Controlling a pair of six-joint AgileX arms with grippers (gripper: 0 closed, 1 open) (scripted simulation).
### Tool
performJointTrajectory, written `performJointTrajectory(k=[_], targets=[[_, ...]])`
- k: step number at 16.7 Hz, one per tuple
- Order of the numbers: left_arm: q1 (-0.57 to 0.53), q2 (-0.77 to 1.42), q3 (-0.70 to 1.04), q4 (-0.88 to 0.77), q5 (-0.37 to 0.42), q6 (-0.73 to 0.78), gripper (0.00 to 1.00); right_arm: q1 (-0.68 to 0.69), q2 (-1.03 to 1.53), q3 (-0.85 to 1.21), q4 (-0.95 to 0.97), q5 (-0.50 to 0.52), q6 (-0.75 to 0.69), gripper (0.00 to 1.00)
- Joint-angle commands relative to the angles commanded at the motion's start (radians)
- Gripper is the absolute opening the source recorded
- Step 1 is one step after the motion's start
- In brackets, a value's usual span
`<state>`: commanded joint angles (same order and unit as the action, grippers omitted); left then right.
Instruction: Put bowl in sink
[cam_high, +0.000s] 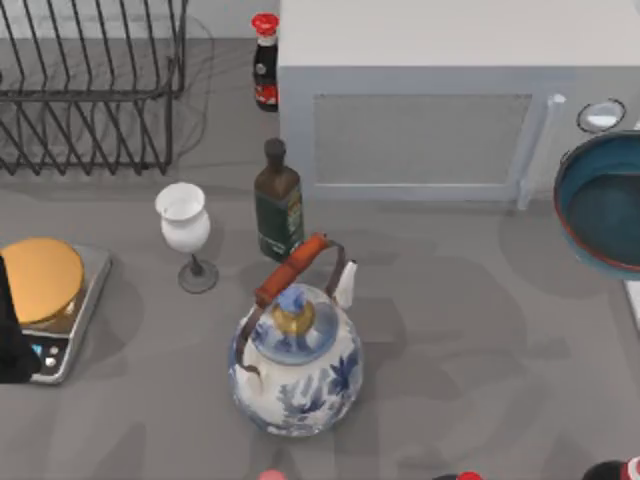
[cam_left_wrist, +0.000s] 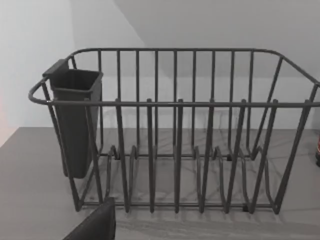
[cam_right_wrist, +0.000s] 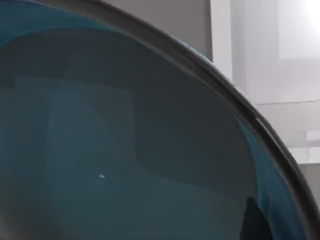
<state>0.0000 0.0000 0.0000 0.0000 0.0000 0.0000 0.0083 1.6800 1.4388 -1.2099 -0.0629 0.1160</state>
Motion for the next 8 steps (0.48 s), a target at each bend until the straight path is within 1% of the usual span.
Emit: performJointTrajectory(k=[2, 4, 8], targets=[[0.0, 0.0, 0.0, 0.0, 0.0, 0.0, 1.0, -0.099, -0.016, -0.071, 0.142, -0.038, -0.036, 0.0], [0.0, 0.0, 0.0, 0.0, 0.0, 0.0, 1.0, -0.199, -0.027, -0.153, 0.323, -0.082, -0.069, 0.0], [0.0, 0.0, 0.0, 0.0, 0.0, 0.0, 1.0, -0.374, -0.04, -0.339, 0.788, -0.177, -0.122, 0.0]])
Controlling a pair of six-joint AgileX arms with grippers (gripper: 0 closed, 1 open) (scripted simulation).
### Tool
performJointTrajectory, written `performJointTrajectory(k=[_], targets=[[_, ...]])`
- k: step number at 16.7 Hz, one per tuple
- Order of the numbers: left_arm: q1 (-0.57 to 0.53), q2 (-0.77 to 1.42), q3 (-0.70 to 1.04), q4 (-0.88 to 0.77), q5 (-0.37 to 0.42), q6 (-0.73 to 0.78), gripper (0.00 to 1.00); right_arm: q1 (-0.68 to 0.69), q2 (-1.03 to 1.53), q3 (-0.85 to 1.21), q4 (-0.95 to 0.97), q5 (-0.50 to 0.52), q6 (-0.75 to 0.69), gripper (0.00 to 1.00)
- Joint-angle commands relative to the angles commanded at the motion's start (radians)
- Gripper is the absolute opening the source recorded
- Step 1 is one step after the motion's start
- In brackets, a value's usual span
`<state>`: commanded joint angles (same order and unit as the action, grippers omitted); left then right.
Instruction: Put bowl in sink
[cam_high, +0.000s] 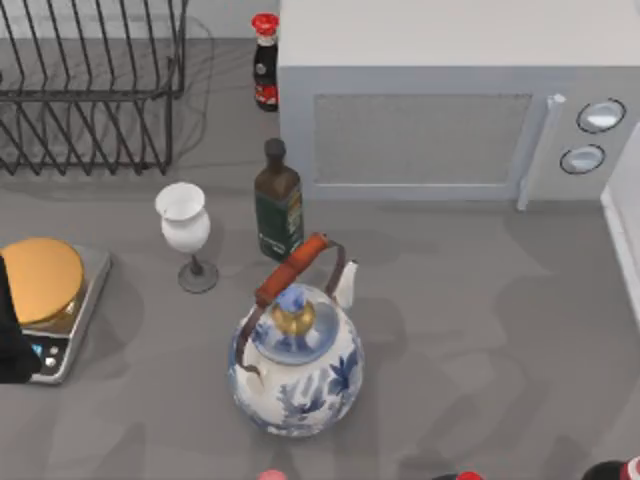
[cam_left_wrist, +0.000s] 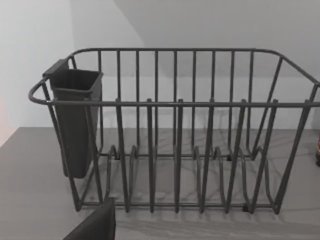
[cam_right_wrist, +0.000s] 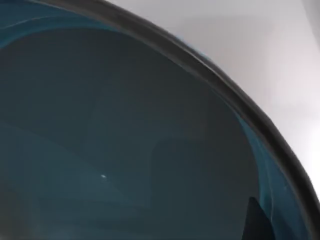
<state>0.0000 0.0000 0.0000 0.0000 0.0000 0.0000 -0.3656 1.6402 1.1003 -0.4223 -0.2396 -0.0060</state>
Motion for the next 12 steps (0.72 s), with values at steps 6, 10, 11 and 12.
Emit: performJointTrajectory(k=[6, 10, 11, 12], targets=[[0.0, 0.0, 0.0, 0.0, 0.0, 0.0, 1.0, -0.151, -0.037, -0.286, 0.736, -0.133, -0.03, 0.0], [0.0, 0.0, 0.0, 0.0, 0.0, 0.0, 1.0, -0.177, -0.088, -0.423, 1.095, -0.207, -0.013, 0.0], [0.0, 0.0, 0.0, 0.0, 0.0, 0.0, 1.0, -0.176, -0.101, -0.448, 1.16, -0.221, -0.006, 0.0], [0.0, 0.0, 0.0, 0.0, 0.0, 0.0, 1.0, -0.174, -0.115, -0.468, 1.214, -0.234, 0.002, 0.0]])
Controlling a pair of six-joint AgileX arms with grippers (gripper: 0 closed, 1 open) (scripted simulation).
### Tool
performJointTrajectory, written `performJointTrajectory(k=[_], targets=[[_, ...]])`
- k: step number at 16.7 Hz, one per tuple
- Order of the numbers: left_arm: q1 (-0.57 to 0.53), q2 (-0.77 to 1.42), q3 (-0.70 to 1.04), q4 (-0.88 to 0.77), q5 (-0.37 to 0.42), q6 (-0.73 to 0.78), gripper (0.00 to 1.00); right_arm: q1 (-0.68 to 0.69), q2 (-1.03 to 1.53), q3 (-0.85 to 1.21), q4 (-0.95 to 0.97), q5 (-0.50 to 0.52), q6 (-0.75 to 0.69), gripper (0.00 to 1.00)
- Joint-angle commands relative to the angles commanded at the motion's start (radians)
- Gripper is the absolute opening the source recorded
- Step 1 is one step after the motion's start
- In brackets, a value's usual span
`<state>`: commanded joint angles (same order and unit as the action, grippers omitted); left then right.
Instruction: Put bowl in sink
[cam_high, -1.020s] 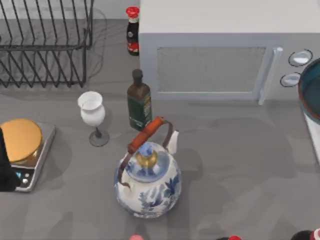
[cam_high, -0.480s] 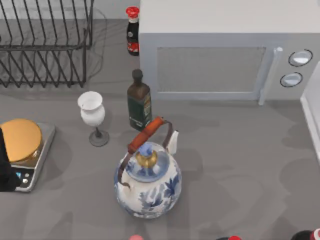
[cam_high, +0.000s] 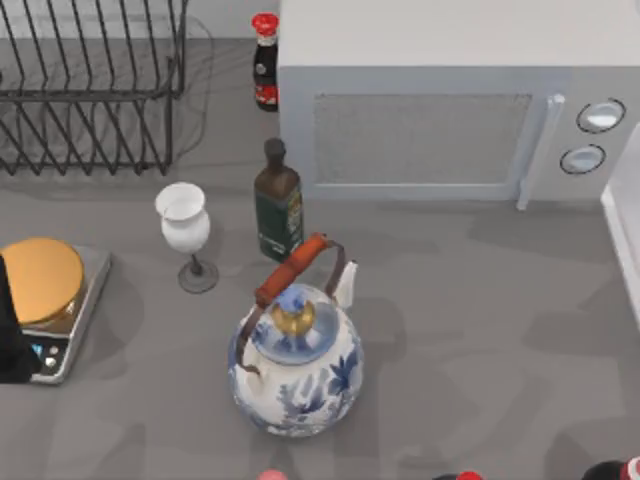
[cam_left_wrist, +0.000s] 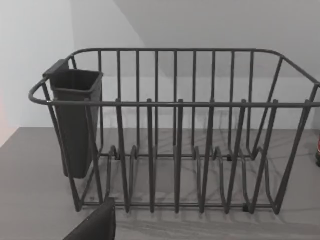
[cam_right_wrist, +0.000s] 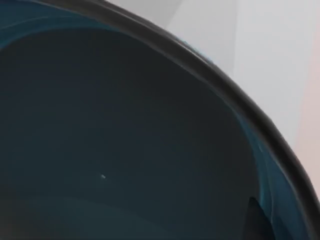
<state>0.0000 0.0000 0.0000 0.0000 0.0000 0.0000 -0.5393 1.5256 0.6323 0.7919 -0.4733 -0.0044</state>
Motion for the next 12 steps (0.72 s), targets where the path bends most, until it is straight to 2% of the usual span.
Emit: performJointTrajectory(k=[3, 12], targets=[[0.0, 0.0, 0.0, 0.0, 0.0, 0.0, 1.0, 0.01, -0.028, -0.033, 0.1, -0.025, 0.019, 0.0], [0.0, 0.0, 0.0, 0.0, 0.0, 0.0, 1.0, 0.009, 0.008, -0.037, 0.149, -0.029, 0.023, 0.0]])
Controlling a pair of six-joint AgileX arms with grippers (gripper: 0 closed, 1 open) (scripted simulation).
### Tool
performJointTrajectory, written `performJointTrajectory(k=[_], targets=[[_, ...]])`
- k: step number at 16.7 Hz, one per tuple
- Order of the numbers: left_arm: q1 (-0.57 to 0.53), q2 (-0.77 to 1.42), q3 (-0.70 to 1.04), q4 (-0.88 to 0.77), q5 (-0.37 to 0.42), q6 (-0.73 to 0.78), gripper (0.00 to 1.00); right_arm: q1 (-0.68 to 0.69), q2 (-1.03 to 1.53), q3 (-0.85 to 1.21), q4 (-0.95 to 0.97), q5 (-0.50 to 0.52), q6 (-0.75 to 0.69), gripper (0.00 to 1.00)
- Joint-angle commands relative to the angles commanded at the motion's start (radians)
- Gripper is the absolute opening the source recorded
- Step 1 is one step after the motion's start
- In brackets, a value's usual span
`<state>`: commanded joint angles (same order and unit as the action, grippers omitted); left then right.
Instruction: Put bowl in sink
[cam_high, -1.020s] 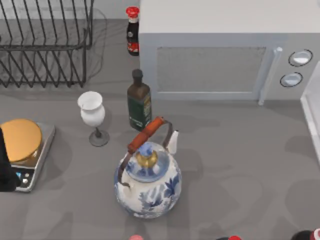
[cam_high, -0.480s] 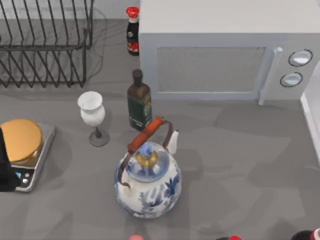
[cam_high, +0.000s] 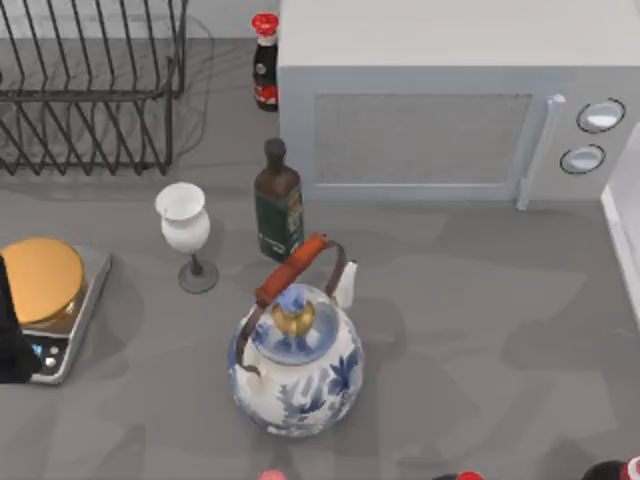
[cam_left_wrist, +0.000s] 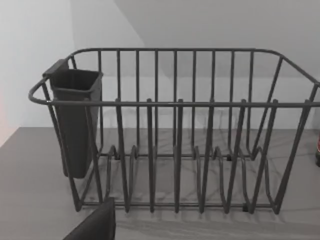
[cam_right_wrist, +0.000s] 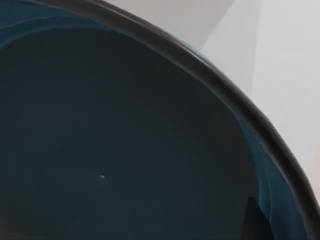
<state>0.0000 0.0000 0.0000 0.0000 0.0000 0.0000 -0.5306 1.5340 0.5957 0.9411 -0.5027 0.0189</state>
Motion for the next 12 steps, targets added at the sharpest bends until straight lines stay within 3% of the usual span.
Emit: performJointTrajectory(k=[12], targets=[[0.0, 0.0, 0.0, 0.0, 0.0, 0.0, 1.0, 0.0, 0.624, -0.095, 0.731, 0.007, -0.004, 0.0]])
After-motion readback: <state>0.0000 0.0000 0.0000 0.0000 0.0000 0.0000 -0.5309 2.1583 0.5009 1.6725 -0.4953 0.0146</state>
